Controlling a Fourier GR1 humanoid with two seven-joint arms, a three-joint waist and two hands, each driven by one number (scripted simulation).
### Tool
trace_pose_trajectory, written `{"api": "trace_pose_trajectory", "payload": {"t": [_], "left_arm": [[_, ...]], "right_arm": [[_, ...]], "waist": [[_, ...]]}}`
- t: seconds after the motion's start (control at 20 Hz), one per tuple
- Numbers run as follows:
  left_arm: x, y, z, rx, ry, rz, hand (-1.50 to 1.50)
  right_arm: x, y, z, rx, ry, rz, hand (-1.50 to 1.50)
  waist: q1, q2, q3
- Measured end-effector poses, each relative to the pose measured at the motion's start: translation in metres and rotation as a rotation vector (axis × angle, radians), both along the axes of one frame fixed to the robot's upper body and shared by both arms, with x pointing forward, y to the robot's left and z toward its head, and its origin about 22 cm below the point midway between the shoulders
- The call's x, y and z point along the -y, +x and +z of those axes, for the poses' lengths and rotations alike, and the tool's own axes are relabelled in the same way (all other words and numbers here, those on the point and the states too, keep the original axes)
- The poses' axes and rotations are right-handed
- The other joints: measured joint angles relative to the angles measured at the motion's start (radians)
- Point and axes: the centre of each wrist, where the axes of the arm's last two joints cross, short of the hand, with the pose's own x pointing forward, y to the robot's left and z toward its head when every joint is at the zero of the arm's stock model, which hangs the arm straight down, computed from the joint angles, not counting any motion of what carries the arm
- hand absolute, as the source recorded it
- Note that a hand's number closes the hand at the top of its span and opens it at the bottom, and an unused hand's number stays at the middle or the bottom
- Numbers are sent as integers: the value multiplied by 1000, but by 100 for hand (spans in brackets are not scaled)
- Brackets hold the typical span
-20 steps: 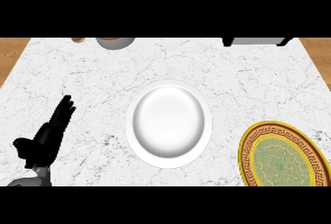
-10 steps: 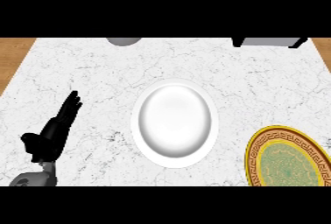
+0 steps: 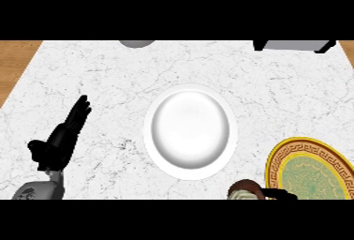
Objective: Pick the cupcake from the plate and place it in the plate
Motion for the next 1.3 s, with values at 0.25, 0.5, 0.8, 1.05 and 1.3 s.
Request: {"api": "trace_pose_trajectory", "payload": {"t": [0.25,0.5,0.8,1.05,1.3], "left_arm": [[2,2,0,4,-4,-5,0],[0,2,-1,-6,-5,-5,0],[-2,0,-3,-19,-5,4,0],[-7,-1,-5,-30,-6,26,0],[-8,-5,-10,-39,-9,48,0]], "right_arm": [[1,33,-9,1,46,-48,-150],[5,68,-12,38,97,-68,-150],[11,99,4,225,152,-78,-150],[16,99,9,349,239,-67,-150],[18,81,-3,424,304,-51,-150]], "waist": [[3,0,1],[5,-6,3],[-4,-19,4],[-28,-28,5],[-54,-35,4]]}}
